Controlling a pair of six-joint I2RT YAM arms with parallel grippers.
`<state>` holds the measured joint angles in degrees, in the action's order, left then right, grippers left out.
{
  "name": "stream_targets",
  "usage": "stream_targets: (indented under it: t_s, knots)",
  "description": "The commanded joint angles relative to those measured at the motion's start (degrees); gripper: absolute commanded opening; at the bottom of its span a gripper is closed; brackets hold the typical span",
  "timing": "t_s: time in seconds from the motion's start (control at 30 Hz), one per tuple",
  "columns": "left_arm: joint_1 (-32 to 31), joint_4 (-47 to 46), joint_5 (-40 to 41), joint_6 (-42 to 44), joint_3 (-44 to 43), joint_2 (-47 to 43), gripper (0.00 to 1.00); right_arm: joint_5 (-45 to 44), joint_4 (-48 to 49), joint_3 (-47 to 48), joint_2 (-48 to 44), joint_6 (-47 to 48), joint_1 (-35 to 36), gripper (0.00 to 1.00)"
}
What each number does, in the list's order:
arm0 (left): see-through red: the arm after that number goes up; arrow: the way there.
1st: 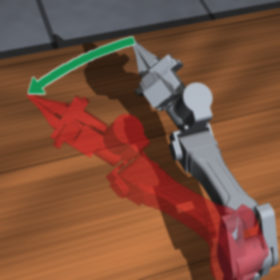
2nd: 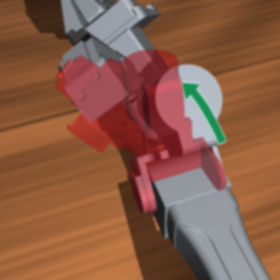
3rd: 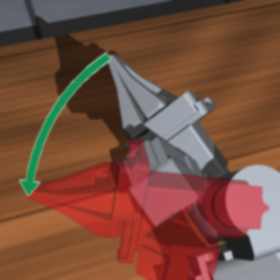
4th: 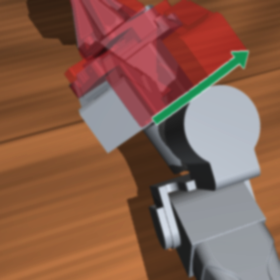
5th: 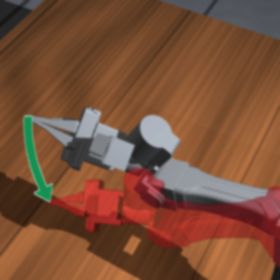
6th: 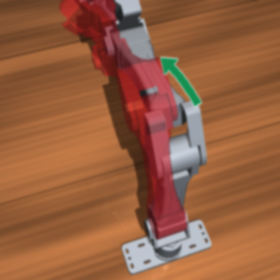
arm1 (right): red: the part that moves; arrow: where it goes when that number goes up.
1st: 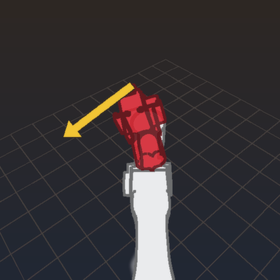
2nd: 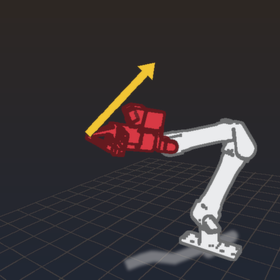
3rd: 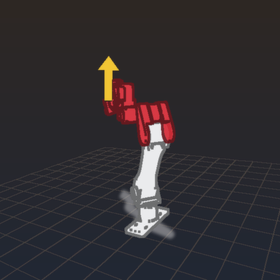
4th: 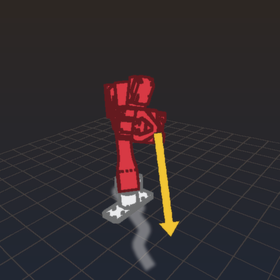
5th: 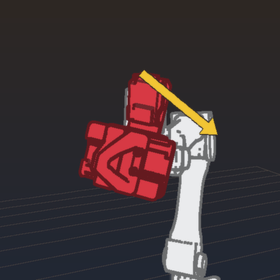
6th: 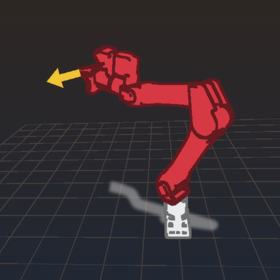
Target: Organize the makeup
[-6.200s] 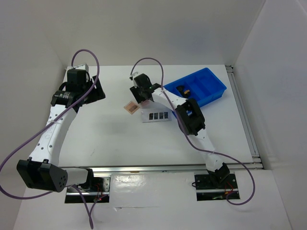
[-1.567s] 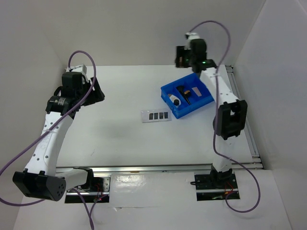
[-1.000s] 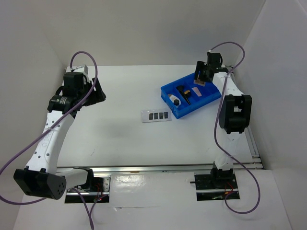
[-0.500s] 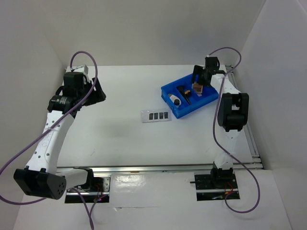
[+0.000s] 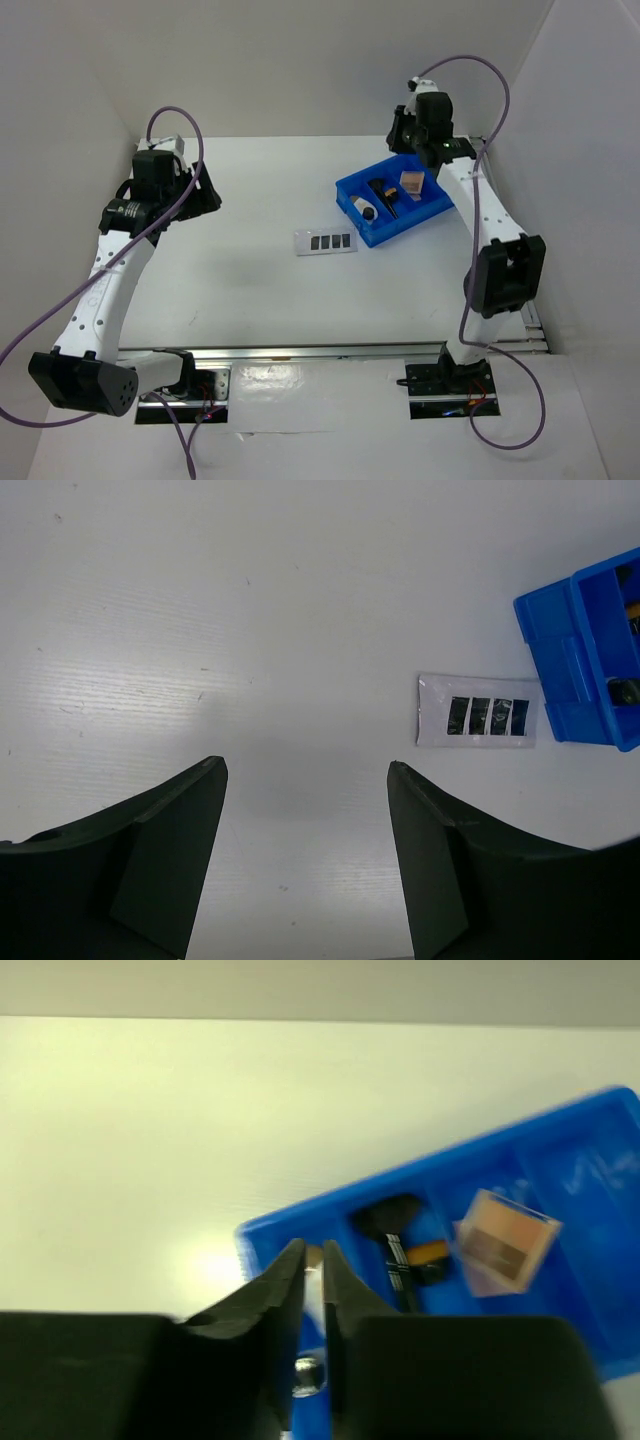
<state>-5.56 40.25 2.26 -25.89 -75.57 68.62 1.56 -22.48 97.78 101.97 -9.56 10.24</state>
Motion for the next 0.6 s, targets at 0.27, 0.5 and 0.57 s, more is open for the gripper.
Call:
stream_targets:
  t_s: [0.27,0.5,0.57]
  knots:
    - [-0.2,-0.5,1.7,0.1,-0.7,-2.1,0.79,5.1,-5.3,-11.4,-0.1,4.0,26.1,0.4]
    - [-0.2,-0.5,2.2,0.1,-0.7,-3.2,0.79,-1.3,-10.8,-13.8,5.7,11.6,34.6,0.89]
    - [-0.2,-0.5,2.2,0.1,-0.2,-3.2,0.79,-4.9,-9.4,-15.4,5.7,13.0,36.9,0.89]
